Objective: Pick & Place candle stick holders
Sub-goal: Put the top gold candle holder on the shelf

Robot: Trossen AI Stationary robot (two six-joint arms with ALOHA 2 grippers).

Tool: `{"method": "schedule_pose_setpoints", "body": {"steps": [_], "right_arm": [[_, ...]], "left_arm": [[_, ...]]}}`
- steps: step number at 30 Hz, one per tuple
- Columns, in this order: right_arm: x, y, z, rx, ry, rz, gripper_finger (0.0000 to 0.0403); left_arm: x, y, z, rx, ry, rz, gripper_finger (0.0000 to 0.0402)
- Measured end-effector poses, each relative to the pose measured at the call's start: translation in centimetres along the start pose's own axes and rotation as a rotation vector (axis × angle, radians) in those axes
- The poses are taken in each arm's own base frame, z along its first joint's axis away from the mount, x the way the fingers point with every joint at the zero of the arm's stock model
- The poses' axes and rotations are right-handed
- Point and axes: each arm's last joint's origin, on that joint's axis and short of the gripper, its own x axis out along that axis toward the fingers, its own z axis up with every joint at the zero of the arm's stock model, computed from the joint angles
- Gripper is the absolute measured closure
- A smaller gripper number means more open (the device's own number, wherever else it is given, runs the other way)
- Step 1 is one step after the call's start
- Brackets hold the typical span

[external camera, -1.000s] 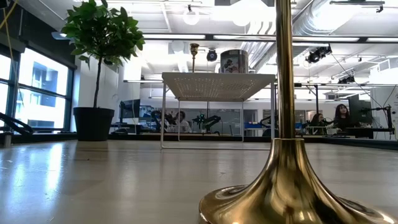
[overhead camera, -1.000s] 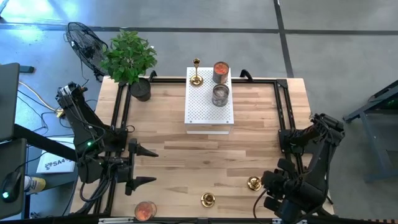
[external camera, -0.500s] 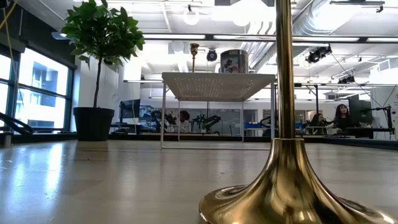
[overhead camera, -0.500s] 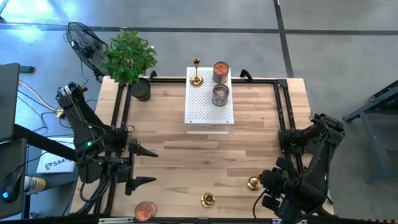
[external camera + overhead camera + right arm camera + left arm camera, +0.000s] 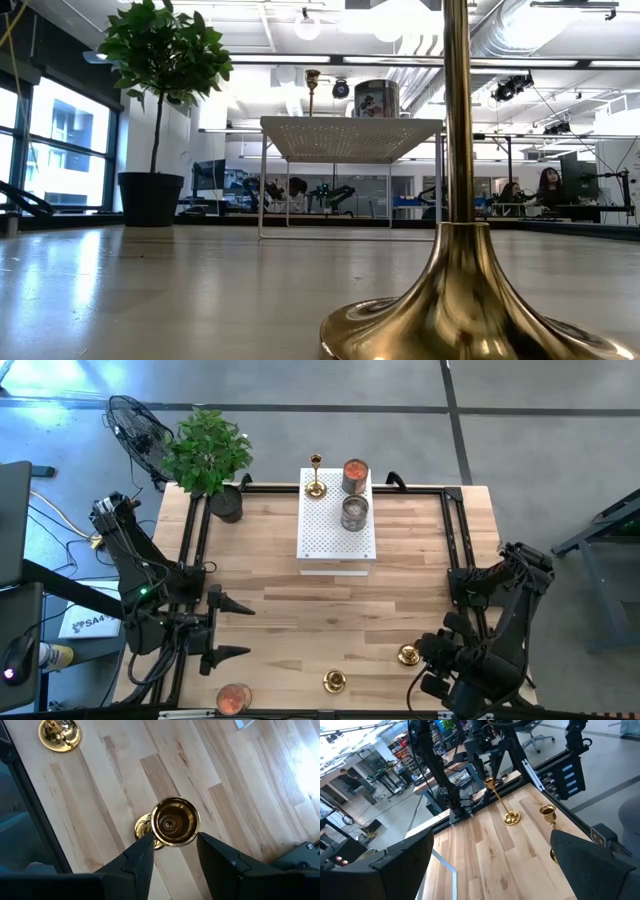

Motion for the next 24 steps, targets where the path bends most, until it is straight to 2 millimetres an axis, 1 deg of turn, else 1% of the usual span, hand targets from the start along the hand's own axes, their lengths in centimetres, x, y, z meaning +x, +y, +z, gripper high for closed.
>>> {"method": "schedule_pose_setpoints", "body": {"steps": [8,19,24], "right_arm": [[0.00,0.01,-0.04,0.000,0.013,0.002,0.0265],[0.00,0.02,-0.06,0.001,0.019,0.004,0.0314],[-0.01,0.03,-0.14,0.000,0.040,0.007,0.0324]], "left_arm": [[0.00,0.00,0.00,0.000,0.000,0.000,0.0005],[0.00,0.00,0.00,-0.001,0.000,0.000,0.0005],[0.00,0.00,0.00,-0.001,0.000,-0.001,0.0005]]}}
